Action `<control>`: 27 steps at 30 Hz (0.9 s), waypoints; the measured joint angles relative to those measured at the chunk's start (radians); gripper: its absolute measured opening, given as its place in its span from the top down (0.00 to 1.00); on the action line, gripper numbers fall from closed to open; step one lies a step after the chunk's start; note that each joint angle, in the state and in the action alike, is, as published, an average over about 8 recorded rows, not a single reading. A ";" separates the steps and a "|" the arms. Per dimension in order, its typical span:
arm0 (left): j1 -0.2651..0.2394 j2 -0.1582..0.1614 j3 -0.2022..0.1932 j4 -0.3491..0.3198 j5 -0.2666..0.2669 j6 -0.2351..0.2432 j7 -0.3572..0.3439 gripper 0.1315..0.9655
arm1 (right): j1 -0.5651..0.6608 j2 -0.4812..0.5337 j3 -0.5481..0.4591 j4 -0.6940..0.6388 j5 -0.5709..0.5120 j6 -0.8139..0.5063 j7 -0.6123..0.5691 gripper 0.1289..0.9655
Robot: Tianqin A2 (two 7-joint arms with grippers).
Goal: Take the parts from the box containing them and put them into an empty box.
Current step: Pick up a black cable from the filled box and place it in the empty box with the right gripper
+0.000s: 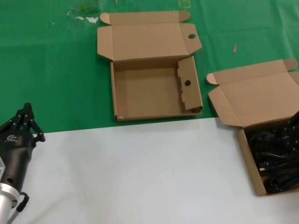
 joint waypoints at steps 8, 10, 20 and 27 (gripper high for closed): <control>0.000 0.000 0.000 0.000 0.000 0.000 0.000 0.99 | 0.112 0.038 0.013 0.127 0.002 -0.132 0.137 0.90; 0.000 0.000 0.000 0.000 0.000 0.000 0.000 0.99 | 0.158 0.024 0.011 0.151 -0.001 -0.159 0.174 0.90; 0.000 0.000 0.000 0.000 0.000 0.000 0.000 0.99 | 0.462 -0.225 -0.065 0.131 -0.085 -0.190 0.298 0.90; 0.000 0.000 0.000 0.000 0.000 0.000 0.000 0.99 | 0.571 -0.435 -0.150 -0.004 -0.163 -0.121 0.295 0.90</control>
